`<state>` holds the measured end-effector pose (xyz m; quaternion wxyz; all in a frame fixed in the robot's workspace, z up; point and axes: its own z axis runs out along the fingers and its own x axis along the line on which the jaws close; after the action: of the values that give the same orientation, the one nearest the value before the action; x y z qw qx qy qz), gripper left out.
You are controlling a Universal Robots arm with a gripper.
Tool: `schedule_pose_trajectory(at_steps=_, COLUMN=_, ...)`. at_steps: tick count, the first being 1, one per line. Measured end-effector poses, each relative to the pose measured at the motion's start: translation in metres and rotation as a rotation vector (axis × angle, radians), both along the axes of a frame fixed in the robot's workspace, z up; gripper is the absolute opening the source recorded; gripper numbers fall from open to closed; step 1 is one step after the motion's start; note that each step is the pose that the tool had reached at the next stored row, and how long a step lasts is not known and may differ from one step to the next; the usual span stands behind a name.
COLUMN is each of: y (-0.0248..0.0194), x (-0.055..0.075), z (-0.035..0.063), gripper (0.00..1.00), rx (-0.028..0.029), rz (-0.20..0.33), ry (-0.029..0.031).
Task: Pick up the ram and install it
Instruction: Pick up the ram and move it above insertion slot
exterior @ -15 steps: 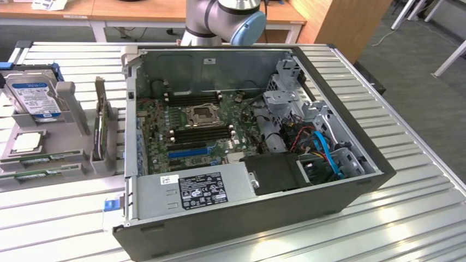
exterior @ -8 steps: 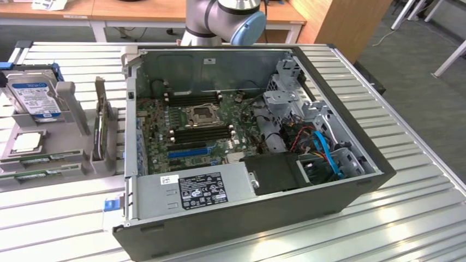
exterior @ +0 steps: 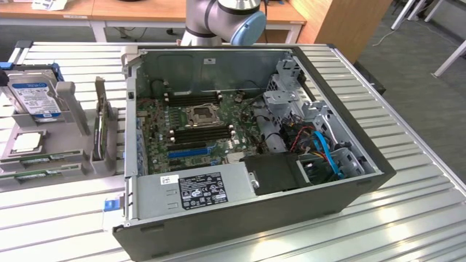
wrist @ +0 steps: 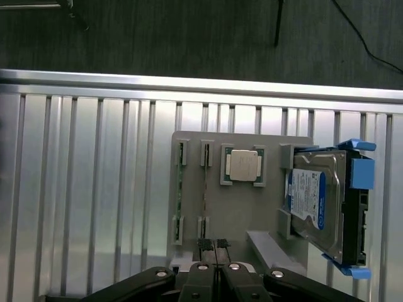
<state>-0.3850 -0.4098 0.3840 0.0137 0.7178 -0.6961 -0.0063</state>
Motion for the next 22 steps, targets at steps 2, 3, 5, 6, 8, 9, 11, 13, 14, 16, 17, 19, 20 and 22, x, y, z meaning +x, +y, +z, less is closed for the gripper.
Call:
schedule_pose_trajectory(at_steps=2, y=0.0, x=0.0, z=-0.0001, gripper=0.1, rx=0.0007, rz=0.0, ry=-0.0001)
schedule_pose_trajectory(at_steps=3, y=0.0, x=0.0, z=0.0, gripper=0.1, rx=0.0007, rz=0.0, ry=-0.0001)
schedule_pose_trajectory(at_steps=5, y=0.0, x=0.0, z=-0.0002, gripper=0.1, rx=0.0014, rz=0.0, ry=0.0)
schedule_pose_trajectory(at_steps=6, y=0.0, x=0.0, z=-0.0003, gripper=0.1, rx=0.0014, rz=0.0, ry=0.0002)
schedule_pose_trajectory(at_steps=8, y=0.0, x=0.0, z=-0.0008, gripper=0.1, rx=0.0018, rz=0.0, ry=0.0)
schedule_pose_trajectory(at_steps=9, y=0.0, x=0.0, z=-0.001, gripper=0.1, rx=0.0018, rz=0.0, ry=0.0001)
schedule_pose_trajectory(at_steps=11, y=0.0, x=0.0, z=-0.0014, gripper=0.1, rx=0.0019, rz=0.0, ry=0.0)
schedule_pose_trajectory(at_steps=13, y=0.0, x=0.0, z=-0.0019, gripper=0.1, rx=0.0019, rz=0.0, ry=0.0)
schedule_pose_trajectory(at_steps=14, y=0.0, x=0.0, z=-0.0021, gripper=0.1, rx=0.0018, rz=0.0, ry=0.0)
schedule_pose_trajectory(at_steps=16, y=0.0, x=0.0, z=-0.0027, gripper=0.1, rx=0.0019, rz=0.0, ry=-0.0001)
schedule_pose_trajectory(at_steps=17, y=0.0, x=0.0, z=-0.003, gripper=0.1, rx=0.0019, rz=0.0, ry=-0.0001)
schedule_pose_trajectory(at_steps=19, y=0.0, x=0.0, z=-0.0037, gripper=0.1, rx=0.002, rz=0.0, ry=-0.0001)
schedule_pose_trajectory(at_steps=20, y=0.0, x=0.0, z=-0.004, gripper=0.1, rx=0.0019, rz=0.0, ry=0.0)
schedule_pose_trajectory(at_steps=22, y=0.0, x=0.0, z=-0.0042, gripper=0.1, rx=0.002, rz=0.0, ry=0.0)
